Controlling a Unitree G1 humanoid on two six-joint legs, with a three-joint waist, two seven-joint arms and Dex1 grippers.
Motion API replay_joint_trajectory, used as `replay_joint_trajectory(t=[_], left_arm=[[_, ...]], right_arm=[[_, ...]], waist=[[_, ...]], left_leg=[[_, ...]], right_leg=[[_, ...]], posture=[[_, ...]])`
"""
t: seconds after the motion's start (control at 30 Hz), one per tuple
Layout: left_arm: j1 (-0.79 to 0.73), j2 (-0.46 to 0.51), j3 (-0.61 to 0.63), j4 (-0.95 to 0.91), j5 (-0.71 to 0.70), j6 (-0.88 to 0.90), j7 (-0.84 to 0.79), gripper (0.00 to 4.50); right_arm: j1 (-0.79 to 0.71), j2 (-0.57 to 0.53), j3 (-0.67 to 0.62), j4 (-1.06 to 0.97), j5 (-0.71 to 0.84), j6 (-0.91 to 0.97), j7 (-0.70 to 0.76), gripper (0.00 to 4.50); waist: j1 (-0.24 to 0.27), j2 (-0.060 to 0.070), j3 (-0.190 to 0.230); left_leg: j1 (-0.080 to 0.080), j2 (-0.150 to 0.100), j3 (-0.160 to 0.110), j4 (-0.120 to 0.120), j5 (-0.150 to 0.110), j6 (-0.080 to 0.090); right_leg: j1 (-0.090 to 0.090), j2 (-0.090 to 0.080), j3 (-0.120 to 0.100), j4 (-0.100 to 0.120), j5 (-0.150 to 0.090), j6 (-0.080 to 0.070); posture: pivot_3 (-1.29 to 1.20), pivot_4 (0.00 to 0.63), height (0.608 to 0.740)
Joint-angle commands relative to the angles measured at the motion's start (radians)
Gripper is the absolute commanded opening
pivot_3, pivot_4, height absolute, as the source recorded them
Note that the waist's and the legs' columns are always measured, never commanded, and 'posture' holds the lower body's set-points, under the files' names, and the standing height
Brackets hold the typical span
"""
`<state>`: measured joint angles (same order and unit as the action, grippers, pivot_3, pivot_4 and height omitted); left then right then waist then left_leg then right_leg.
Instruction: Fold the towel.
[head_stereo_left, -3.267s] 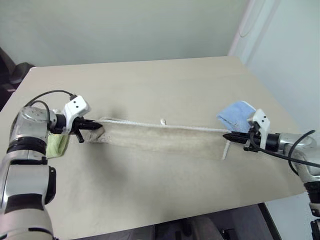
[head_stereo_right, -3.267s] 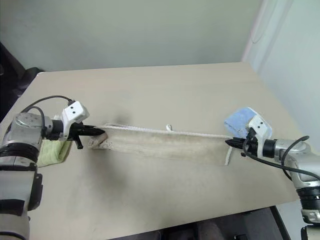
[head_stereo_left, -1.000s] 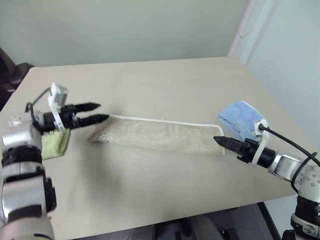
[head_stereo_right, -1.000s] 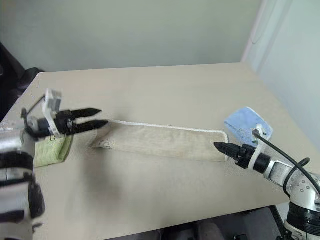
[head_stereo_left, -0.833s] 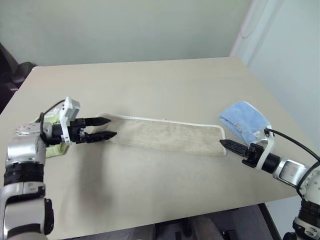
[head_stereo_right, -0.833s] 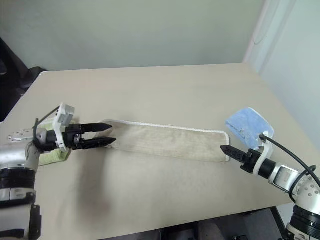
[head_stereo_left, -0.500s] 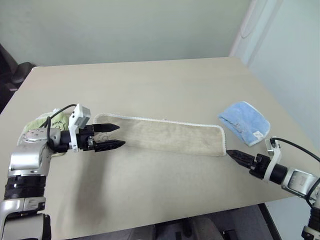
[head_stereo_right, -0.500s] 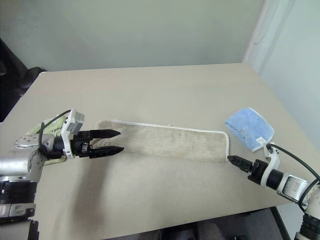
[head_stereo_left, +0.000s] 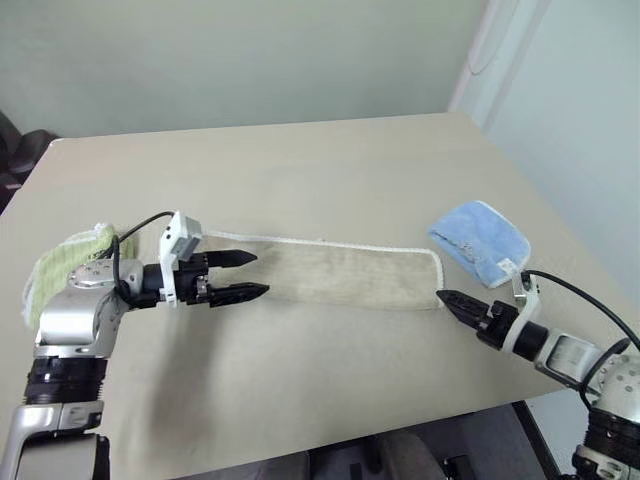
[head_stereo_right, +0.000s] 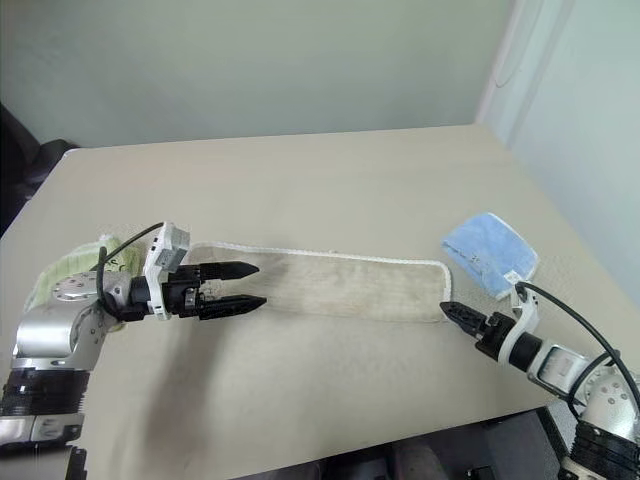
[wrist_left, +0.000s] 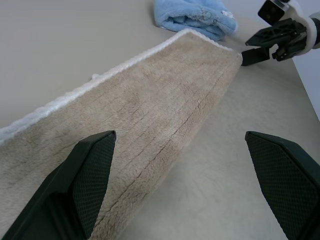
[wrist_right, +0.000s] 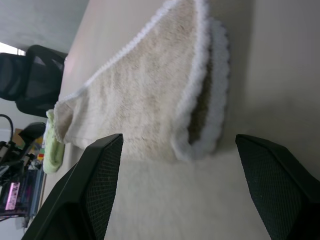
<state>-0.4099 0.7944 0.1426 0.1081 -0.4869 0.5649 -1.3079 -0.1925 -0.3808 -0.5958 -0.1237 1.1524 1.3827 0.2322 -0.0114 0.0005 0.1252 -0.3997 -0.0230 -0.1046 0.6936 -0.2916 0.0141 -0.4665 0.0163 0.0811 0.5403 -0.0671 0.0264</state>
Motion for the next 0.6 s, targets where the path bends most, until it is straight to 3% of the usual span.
replay_joint_trajectory(t=[0.03,0.37,0.5,0.6], left_arm=[[-0.019,-0.002,0.005,-0.033,-0.024,0.001,0.012,4.50],[0.011,-0.015,0.005,-0.077,-0.046,-0.001,0.048,4.50],[0.027,-0.013,0.010,-0.090,-0.053,-0.002,0.058,4.50],[0.031,-0.014,0.011,-0.094,-0.056,-0.003,0.064,4.50]], right_arm=[[-0.043,0.016,0.033,0.009,0.008,-0.019,-0.025,3.81],[-0.101,0.023,0.089,0.049,-0.018,-0.011,-0.094,3.81],[-0.093,0.020,0.069,0.049,-0.001,-0.017,-0.110,2.95],[-0.086,0.010,0.056,0.028,0.024,-0.020,-0.110,1.84]], waist=[[0.000,0.000,0.000],[0.006,0.000,0.000],[0.006,0.000,0.000],[0.009,0.001,0.000]], left_leg=[[0.000,0.000,0.000,0.000,0.000,0.000],[0.000,0.000,0.000,0.000,0.000,0.001],[0.000,0.000,0.000,0.000,0.000,0.001],[0.000,0.000,0.000,0.000,-0.001,0.000]], right_leg=[[0.000,0.000,0.000,0.000,0.000,0.000],[0.000,0.000,0.000,0.000,0.000,0.000],[0.000,-0.001,0.000,0.000,0.000,0.000],[0.000,-0.001,0.000,0.000,0.000,0.000]], posture=[[0.00,0.150,0.740],[0.00,0.150,0.740],[0.00,0.150,0.740],[0.00,0.150,0.740]])
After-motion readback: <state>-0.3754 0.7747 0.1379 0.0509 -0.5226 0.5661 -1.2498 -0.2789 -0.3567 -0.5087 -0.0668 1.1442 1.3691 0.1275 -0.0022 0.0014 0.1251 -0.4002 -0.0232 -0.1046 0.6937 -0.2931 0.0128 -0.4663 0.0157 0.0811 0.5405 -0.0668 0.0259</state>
